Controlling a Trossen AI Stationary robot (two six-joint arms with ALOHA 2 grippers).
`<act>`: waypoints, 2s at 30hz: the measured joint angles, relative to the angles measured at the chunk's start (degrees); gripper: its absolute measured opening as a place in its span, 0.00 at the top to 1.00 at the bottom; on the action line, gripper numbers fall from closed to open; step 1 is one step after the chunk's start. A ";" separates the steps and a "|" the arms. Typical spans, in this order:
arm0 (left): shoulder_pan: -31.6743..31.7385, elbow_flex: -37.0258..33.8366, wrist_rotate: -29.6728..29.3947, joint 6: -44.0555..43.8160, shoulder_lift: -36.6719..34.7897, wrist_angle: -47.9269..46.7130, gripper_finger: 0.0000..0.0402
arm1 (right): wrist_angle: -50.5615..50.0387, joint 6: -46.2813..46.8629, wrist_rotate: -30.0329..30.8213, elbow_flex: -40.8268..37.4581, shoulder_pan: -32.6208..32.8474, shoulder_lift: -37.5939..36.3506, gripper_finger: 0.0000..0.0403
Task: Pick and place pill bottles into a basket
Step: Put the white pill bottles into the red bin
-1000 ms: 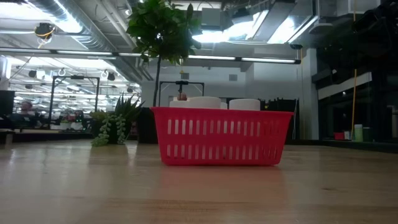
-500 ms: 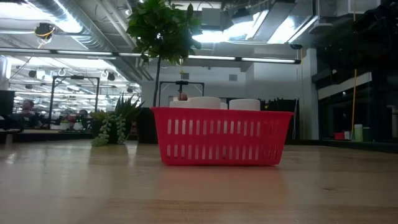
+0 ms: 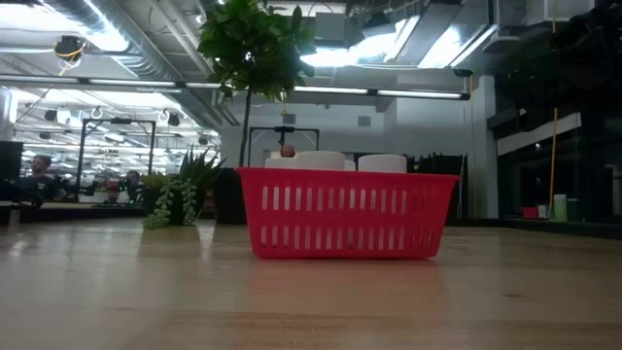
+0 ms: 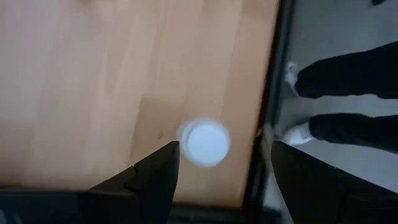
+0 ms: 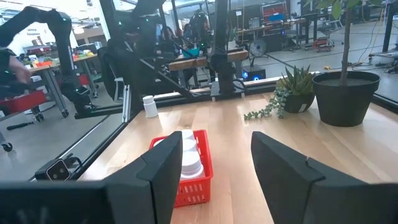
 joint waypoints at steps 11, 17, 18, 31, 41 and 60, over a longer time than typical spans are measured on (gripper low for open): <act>-3.20 -7.91 2.26 -3.45 -0.15 8.29 0.34 | -0.01 -0.09 -0.01 0.00 0.00 0.00 0.52; -2.55 -10.81 2.06 -3.11 -0.07 13.71 0.30 | -0.02 -0.05 -0.01 0.00 0.00 0.00 0.52; -2.24 -10.86 2.10 -2.95 0.06 14.16 0.29 | -0.02 -0.01 0.01 -0.01 0.00 0.00 0.52; 2.18 -10.89 1.52 2.70 0.17 13.93 0.28 | -0.02 -0.05 0.00 -0.01 0.00 0.00 0.52; 2.12 -10.93 3.53 2.32 4.88 16.57 0.28 | -0.02 -0.01 0.01 0.00 0.00 -0.02 0.52; 2.07 -10.93 5.59 1.27 12.28 21.25 0.28 | -0.02 0.00 0.00 0.00 0.00 -0.02 0.52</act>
